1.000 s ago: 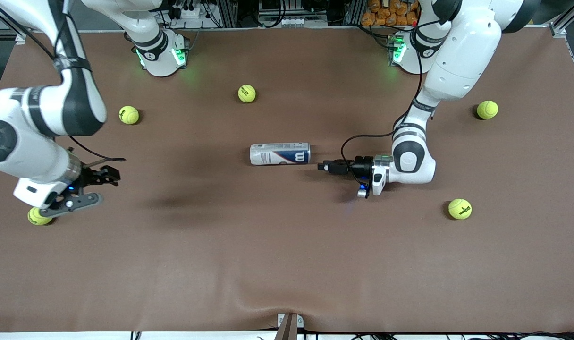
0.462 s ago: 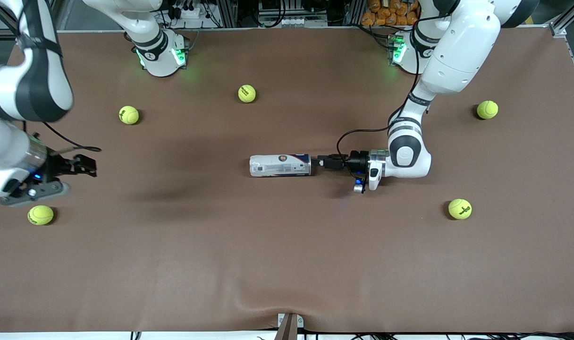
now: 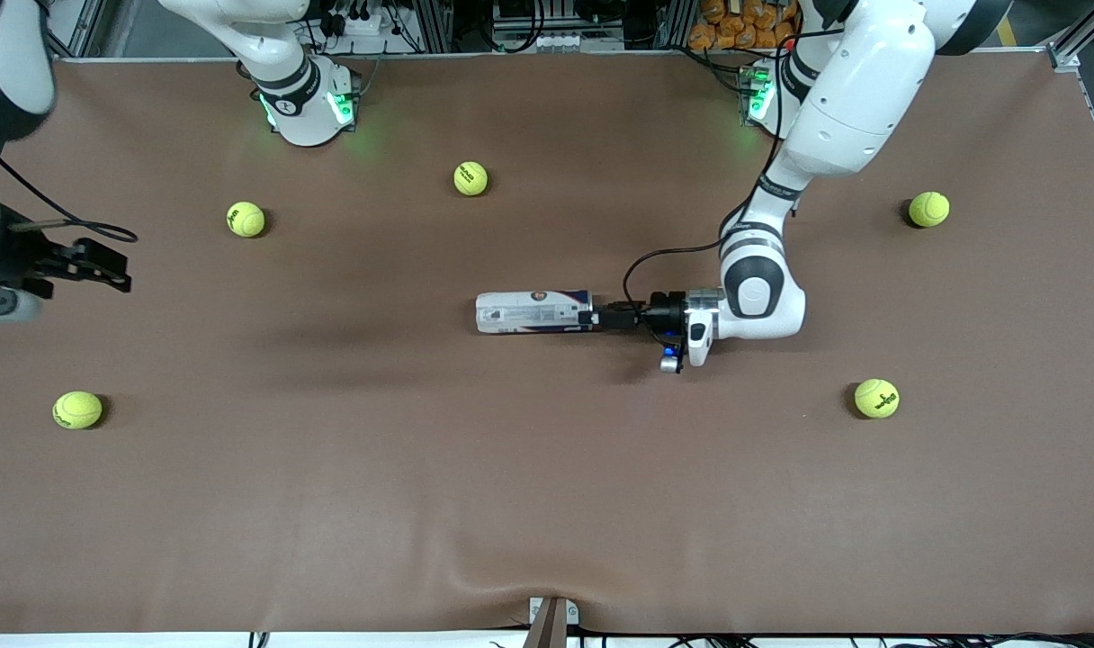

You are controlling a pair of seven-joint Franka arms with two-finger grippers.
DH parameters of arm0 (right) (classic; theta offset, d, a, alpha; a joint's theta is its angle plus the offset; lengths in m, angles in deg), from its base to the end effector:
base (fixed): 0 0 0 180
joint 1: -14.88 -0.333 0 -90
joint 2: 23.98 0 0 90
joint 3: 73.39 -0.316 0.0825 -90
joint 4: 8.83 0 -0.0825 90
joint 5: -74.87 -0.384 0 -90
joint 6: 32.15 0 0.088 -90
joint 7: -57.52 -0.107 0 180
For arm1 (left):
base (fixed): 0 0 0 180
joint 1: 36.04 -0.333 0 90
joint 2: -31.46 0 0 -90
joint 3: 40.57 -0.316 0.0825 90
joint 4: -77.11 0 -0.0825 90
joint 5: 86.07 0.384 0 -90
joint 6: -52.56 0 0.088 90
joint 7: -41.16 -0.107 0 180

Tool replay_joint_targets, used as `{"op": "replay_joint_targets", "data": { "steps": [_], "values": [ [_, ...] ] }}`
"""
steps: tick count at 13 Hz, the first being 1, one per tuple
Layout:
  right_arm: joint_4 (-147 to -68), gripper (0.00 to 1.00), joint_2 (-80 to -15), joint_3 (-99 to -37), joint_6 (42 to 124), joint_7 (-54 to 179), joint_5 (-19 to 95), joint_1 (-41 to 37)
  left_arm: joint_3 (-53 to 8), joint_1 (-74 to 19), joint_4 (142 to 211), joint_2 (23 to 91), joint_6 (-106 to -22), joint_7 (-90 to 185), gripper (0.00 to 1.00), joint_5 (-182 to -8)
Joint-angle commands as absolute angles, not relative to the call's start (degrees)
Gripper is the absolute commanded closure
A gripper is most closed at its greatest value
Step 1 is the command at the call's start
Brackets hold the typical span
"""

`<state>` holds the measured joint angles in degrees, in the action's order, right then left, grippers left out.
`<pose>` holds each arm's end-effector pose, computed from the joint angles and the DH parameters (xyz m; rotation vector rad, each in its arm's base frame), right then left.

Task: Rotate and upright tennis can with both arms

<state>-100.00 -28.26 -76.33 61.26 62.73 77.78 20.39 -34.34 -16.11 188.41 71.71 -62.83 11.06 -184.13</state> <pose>0.5792 -0.0322 0.5777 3.0958 0.0773 -0.0598 0.5057 -0.3132 0.1226 1.8032 0.4114 -0.4523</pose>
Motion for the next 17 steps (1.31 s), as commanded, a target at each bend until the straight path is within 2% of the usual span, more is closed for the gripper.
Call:
{"op": "replay_joint_targets", "data": {
  "steps": [1,2,5,6,9,11,17],
  "values": [
    [-93.7,0.0,-29.2,-77.0,56.5,58.5,76.3,20.7,-34.3,-15.5,187.4,72.2,-63.9,10.9,0.45,-185.7],
    [-91.8,0.0,-29.2,-77.2,54.4,58.0,76.0,20.6,-34.3,-15.4,187.1,72.1,-63.9,11.0,0.56,-185.9],
    [-87.8,0.0,-30.2,-77.3,52.0,55.7,75.7,19.4,-34.4,-14.7,185.7,72.0,-64.0,11.1,0.96,-187.1],
    [-87.8,0.0,-30.2,-77.3,52.0,55.6,75.7,19.4,-34.5,-14.9,185.3,71.5,-64.2,11.4,1.0,-187.1],
    [-88.0,0.0,-31.9,-77.2,53.7,55.4,76.5,19.5,-35.3,-15.3,184.0,67.9,-64.6,11.9,1.0,-185.9],
    [-88.0,0.0,-31.9,-77.3,54.1,55.4,76.5,19.3,-35.4,-15.6,180.4,66.0,-67.0,17.1,1.0,-181.2],
    [-88.3,0.0,-32.4,-77.2,54.9,55.5,76.5,18.8,-35.3,-14.8,161.3,63.6,-69.5,57.4,1.0,-142.2]
  ]
}}
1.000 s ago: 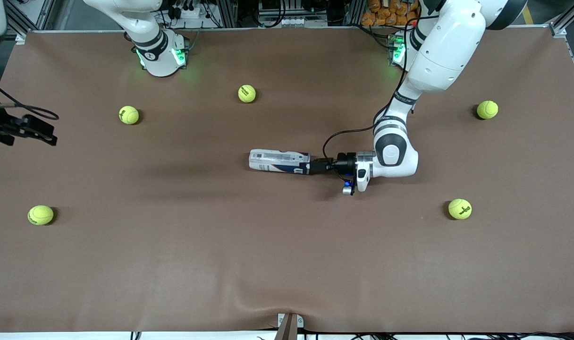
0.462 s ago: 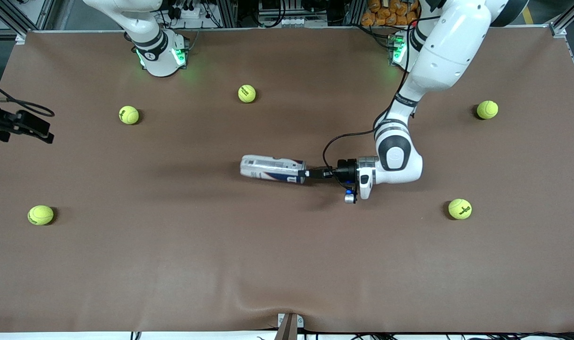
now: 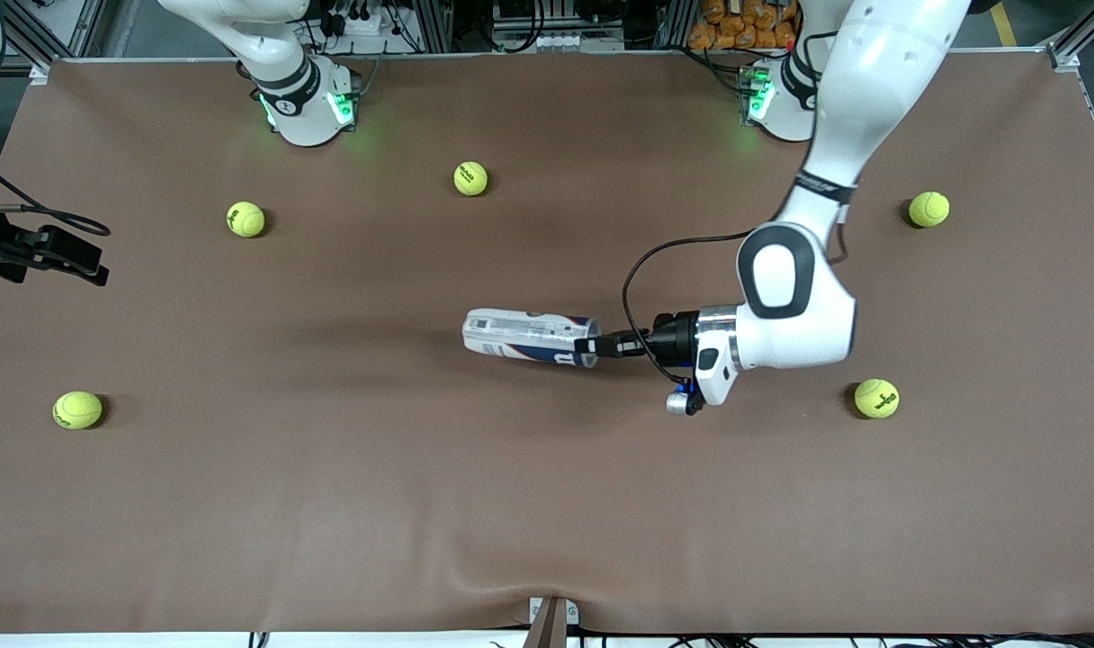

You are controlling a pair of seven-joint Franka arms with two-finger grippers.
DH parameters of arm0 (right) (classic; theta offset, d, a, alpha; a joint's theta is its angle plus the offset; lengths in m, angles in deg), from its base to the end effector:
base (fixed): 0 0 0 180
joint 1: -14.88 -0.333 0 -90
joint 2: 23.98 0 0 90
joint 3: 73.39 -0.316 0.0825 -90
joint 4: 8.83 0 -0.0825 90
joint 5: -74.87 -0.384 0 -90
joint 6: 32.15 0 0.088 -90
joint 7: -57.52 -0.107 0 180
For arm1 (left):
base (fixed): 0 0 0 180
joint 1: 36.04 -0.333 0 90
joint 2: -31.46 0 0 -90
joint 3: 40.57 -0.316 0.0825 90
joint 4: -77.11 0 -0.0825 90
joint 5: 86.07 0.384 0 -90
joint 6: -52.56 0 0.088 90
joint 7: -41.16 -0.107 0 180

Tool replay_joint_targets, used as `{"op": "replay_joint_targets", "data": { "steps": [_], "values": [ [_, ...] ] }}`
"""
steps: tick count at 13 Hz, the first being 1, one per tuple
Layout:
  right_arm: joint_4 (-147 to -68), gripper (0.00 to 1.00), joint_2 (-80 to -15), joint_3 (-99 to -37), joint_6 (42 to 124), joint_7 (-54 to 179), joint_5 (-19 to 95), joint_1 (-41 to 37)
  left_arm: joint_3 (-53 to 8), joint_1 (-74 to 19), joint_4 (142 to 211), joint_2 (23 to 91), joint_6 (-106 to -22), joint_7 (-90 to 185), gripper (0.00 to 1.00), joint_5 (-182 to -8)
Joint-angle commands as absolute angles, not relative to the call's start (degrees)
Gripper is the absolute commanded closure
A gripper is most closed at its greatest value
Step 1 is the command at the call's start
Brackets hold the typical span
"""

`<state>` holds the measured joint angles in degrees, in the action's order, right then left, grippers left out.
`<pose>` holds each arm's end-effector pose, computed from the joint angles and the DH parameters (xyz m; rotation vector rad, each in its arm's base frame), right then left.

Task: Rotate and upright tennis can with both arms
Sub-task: 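Lift and rotate the can upright with the left gripper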

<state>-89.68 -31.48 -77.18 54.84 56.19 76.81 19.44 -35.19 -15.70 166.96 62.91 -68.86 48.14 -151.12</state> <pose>0.5897 -0.0145 0.6202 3.1155 -0.0600 -0.0364 0.6250 -0.3352 0.3495 2.1293 0.3597 -0.3369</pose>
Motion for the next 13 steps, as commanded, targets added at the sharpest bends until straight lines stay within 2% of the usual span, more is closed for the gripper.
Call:
{"op": "replay_joint_targets", "data": {
  "steps": [1,8,13],
  "values": [
    [-88.3,0.0,-32.5,-77.2,55.4,55.5,76.5,18.9,-34.9,-14.6,159.3,63.6,-69.5,62.2,1.0,-135.3],
    [-88.7,0.0,-32.9,-77.2,56.1,55.4,76.1,18.7,-34.7,-2.7,156.7,62.7,-67.2,73.0,1.0,-91.6],
    [-88.6,0.0,-32.9,-77.2,56.1,55.4,76.1,19.4,-35.2,3.2,156.0,63.4,-65.4,78.1,1.0,-80.3]
  ]
}}
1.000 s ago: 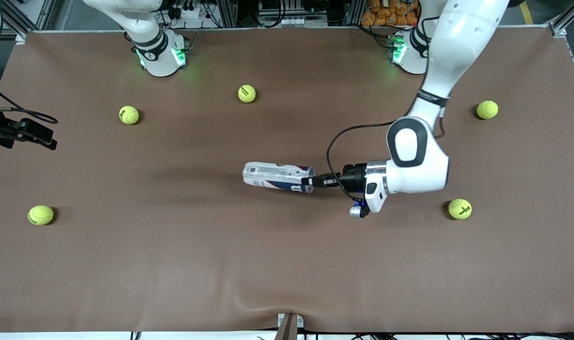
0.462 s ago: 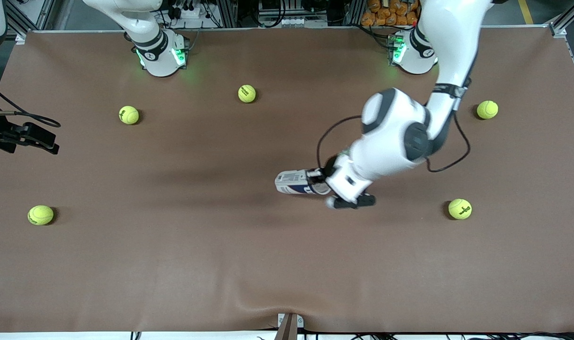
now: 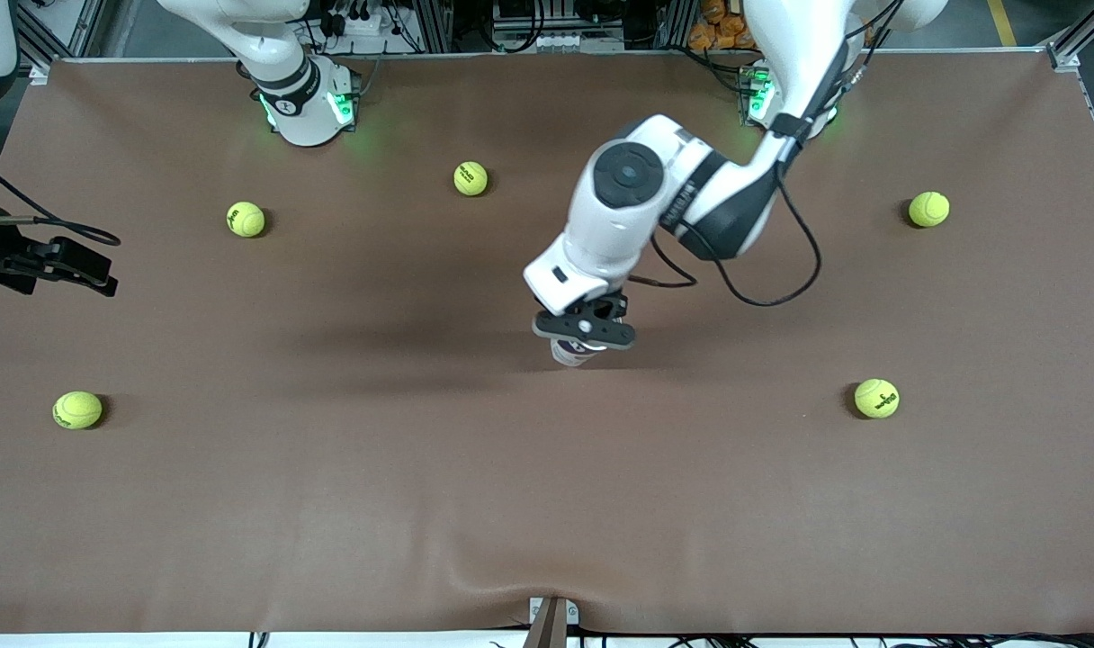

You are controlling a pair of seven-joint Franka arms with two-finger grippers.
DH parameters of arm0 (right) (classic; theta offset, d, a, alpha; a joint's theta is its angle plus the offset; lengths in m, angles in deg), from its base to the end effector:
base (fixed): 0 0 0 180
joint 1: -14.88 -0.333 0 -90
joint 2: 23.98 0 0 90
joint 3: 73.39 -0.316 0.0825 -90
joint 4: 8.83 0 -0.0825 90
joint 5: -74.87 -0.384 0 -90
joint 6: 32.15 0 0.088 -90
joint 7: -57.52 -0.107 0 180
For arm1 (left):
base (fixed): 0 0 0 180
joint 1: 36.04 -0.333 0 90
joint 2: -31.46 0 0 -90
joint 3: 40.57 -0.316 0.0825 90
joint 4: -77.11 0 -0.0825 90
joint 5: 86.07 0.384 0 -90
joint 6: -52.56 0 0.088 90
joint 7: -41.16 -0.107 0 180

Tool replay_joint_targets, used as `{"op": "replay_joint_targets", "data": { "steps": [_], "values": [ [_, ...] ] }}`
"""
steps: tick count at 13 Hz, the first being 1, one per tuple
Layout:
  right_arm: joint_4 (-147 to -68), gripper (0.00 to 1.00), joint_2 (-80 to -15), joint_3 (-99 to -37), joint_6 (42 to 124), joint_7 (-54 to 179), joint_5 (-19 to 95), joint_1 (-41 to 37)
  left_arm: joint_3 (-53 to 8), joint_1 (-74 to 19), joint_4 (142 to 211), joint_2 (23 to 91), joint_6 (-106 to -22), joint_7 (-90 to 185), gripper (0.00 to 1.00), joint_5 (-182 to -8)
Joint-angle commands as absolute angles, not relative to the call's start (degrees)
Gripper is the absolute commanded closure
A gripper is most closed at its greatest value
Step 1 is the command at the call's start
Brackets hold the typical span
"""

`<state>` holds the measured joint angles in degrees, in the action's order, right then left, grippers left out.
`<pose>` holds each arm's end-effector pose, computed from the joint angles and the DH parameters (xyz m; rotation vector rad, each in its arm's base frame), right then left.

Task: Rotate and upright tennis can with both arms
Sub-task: 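Lift and rotate the can upright with the left gripper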

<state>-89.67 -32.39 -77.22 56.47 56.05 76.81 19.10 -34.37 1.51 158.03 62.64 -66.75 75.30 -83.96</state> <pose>0.5974 -0.0109 0.6133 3.1169 -0.0526 -0.0163 0.5327 -0.4868 0.3992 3.0306 -0.2499 0.1320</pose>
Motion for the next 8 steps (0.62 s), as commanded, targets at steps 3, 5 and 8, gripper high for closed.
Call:
{"op": "replay_joint_targets", "data": {
  "steps": [3,5,8],
  "values": [
    [-88.6,0.0,-32.9,-77.2,56.2,55.4,76.0,19.4,-35.4,6.1,152.9,65.6,-66.2,82.5,1.0,-79.2],
    [-88.6,0.0,-32.9,-77.2,56.1,55.4,75.8,19.2,-35.4,7.5,152.6,66.3,-67.7,82.7,1.0,-79.1],
    [-88.7,0.0,-32.9,-77.2,56.1,55.4,75.8,19.0,-35.6,9.6,152.3,67.8,-70.0,82.8,1.0,-78.2]
  ]
}}
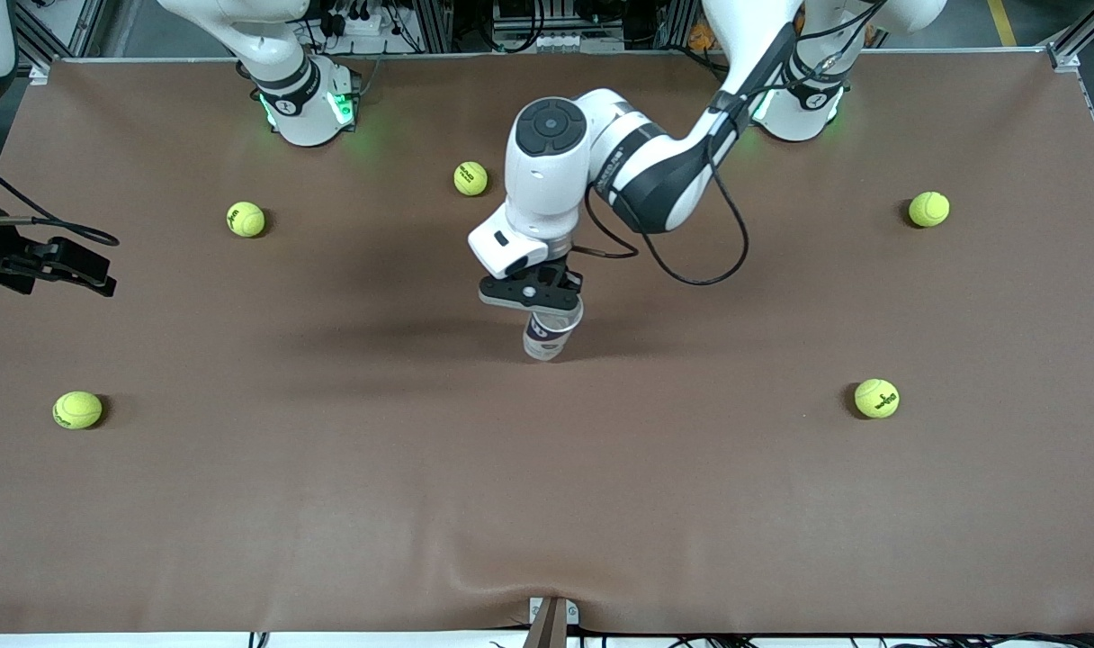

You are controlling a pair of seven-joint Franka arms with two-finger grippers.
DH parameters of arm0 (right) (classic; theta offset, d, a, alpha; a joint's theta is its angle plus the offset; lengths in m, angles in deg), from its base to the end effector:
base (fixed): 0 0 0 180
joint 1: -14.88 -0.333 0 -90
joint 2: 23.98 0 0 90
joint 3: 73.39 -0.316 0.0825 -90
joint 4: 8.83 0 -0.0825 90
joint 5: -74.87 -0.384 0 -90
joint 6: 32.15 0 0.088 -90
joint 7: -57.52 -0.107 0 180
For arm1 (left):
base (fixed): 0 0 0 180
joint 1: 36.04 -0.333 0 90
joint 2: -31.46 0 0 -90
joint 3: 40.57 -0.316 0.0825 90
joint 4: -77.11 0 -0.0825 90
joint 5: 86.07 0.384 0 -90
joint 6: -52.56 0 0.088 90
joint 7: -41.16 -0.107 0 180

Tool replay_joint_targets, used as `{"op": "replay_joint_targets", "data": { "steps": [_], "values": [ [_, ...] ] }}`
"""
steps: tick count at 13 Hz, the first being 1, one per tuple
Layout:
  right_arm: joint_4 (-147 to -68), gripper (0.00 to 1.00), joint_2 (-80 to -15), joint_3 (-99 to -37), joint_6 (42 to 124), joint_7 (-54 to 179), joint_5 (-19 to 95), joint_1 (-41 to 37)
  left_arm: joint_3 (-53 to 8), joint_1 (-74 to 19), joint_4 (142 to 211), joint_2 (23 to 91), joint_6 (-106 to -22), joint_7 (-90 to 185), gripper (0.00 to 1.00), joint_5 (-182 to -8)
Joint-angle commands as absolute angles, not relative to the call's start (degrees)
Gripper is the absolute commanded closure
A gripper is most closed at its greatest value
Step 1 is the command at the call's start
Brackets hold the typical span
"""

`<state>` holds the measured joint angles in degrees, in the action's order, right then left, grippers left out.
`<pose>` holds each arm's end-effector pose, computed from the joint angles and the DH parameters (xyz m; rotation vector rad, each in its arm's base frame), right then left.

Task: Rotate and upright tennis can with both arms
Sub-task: 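Lower the upright can onto the table and open the left gripper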

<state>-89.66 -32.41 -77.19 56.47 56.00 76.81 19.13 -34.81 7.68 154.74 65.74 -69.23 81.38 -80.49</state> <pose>0.5975 -0.0115 0.6132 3.1168 -0.0556 -0.0166 0.4951 -0.5476 0.3922 3.0198 -0.2776 0.2236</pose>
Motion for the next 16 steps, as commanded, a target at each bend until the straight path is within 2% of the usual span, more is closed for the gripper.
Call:
{"op": "replay_joint_targets", "data": {
  "steps": [1,3,4,5,8,10,13,16],
  "values": [
    [-88.7,0.0,-32.9,-77.2,56.1,55.4,75.8,19.0,-36.7,10.8,152.3,68.5,-70.0,82.9,1.0,-76.1],
    [-88.7,0.0,-32.9,-77.2,56.2,55.4,75.8,18.9,-37.4,12.0,152.3,68.8,-70.0,83.2,1.0,-75.4],
    [-88.7,0.0,-33.0,-77.2,56.2,55.4,75.8,18.8,-37.4,12.0,152.3,68.7,-70.1,83.3,0.7,-75.4],
    [-88.7,0.0,-33.0,-77.2,56.3,55.4,75.8,18.8,-37.3,11.9,152.3,68.6,-70.1,83.3,0.01,-75.4],
    [-88.7,0.0,-33.0,-77.2,56.3,55.4,75.7,18.7,-37.2,11.7,152.3,67.1,-70.0,83.3,0.0,-75.4],
    [-88.7,0.0,-33.3,-77.2,56.2,55.4,75.7,18.7,-37.3,11.2,152.3,63.4,-68.7,83.3,0.0,-75.8],
    [-88.7,0.0,-33.3,-77.2,56.2,55.4,75.7,18.7,-38.2,7.2,152.3,55.8,-60.3,82.6,0.0,-76.0],
    [-88.7,0.0,-33.3,-77.2,56.2,55.4,75.7,18.7,-38.3,-1.3,153.1,46.8,-51.4,82.4,0.0,-76.3]
  ]
}}
